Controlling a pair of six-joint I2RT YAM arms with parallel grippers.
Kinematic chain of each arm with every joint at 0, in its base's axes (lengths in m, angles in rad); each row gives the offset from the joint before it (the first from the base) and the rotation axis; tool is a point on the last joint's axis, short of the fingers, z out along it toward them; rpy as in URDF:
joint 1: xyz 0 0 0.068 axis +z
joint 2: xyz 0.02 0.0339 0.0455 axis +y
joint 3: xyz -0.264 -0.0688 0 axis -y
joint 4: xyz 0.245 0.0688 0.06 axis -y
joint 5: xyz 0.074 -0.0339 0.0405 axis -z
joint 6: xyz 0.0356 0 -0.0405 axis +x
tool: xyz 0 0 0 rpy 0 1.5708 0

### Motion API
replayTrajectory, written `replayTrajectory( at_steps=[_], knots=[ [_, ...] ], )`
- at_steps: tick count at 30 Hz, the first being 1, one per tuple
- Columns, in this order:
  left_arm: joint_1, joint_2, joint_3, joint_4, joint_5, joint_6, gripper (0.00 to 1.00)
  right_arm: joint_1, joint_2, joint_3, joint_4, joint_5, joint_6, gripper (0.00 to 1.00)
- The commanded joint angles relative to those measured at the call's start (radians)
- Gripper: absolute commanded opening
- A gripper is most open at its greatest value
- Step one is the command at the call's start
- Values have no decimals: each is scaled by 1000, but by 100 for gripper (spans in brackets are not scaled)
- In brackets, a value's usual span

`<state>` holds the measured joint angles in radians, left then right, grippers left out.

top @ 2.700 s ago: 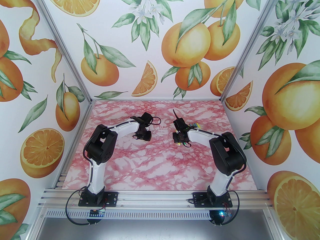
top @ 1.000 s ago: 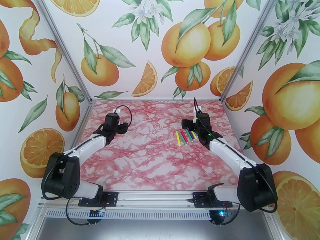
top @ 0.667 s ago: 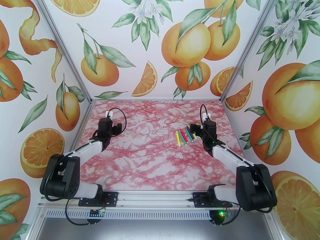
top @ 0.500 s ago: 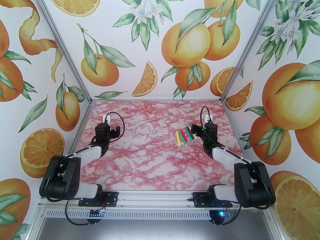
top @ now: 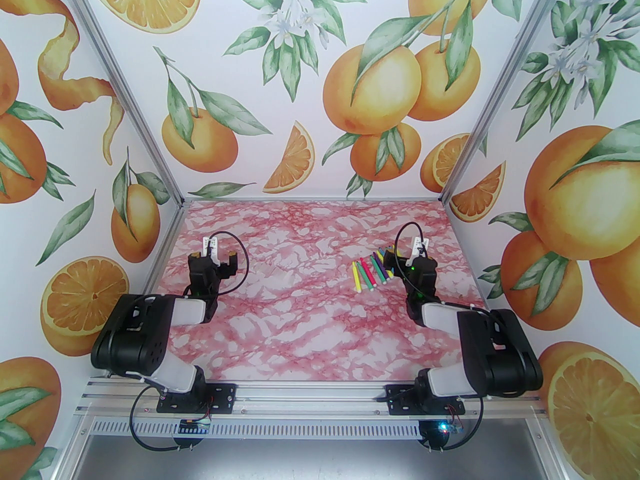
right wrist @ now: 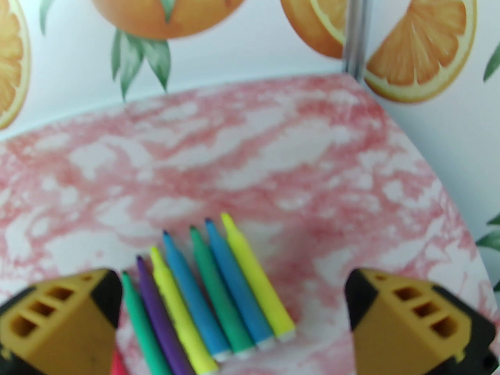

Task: Open the pen caps

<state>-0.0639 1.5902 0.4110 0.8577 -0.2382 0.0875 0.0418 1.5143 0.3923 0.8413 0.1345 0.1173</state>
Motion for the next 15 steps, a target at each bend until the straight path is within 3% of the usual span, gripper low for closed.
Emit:
replayTrajectory(
  at_steps=[1, 3, 15],
  knots=[
    [6, 18, 6, 82, 26, 13, 100, 11, 30, -41, 121, -31, -26, 100],
    [7, 62, -5, 158, 30, 19, 100, 11, 42, -47, 156, -24, -25, 100],
    [15, 57, 0, 128, 41, 9, 100, 26, 40, -24, 106, 3, -33, 100]
  ],
)
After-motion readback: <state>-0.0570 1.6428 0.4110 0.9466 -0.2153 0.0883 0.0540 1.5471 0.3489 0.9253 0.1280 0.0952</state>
